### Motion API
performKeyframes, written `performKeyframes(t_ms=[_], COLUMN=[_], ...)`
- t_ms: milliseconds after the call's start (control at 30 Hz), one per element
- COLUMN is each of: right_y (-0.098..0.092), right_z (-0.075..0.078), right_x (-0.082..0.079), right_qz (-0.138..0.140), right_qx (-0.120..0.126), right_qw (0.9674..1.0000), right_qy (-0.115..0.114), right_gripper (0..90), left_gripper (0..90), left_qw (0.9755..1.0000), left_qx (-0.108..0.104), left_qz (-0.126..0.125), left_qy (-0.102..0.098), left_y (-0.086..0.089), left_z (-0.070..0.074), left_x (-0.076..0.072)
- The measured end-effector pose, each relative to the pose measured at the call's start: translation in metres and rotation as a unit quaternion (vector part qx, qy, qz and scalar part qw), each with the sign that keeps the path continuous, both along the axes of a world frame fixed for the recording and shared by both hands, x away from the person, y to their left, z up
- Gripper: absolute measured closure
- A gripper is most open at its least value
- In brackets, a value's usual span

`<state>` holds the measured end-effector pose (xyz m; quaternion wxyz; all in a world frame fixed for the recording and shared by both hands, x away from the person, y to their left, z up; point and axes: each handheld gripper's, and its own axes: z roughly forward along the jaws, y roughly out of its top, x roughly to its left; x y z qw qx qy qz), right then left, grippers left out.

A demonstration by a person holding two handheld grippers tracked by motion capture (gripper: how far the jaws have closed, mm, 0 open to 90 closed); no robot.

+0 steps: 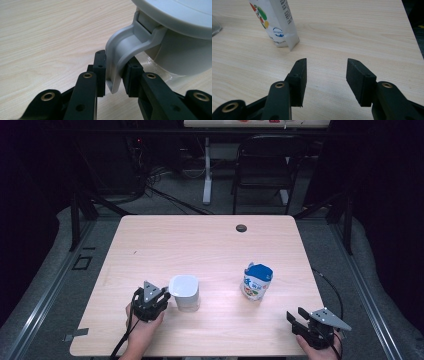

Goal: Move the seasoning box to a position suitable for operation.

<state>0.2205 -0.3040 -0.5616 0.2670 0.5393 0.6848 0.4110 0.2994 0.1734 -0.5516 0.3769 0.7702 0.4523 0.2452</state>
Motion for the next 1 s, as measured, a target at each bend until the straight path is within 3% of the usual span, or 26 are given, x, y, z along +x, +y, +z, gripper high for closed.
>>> performKeyframes(t_ms=[333,467,800,1000], right_y=[0.001,0.002,0.002,0.003], right_z=[0.000,0.000,0.001,0.001], right_x=[0.000,0.000,-0.001,-0.001], right_qz=[0.003,0.004,0.005,0.006], right_qx=[-0.001,-0.003,-0.004,-0.005], right_qw=[1.0000,1.0000,1.0000,1.0000], right_qy=[0.000,0.001,0.000,0.000], right_gripper=[51.2,51.1,51.2,51.2], left_gripper=[75.5,76.0,81.1,81.4], left_qw=[1.0000,1.0000,0.9999,1.0000], left_qx=[0.000,-0.008,-0.004,-0.005], left_qz=[0.000,0.002,0.000,0.002], left_qy=[-0.002,0.003,0.015,0.007], left_y=[0.000,-0.001,-0.002,-0.003], left_z=[0.000,0.000,0.003,0.001], left_x=[-0.011,-0.016,-0.030,-0.036])
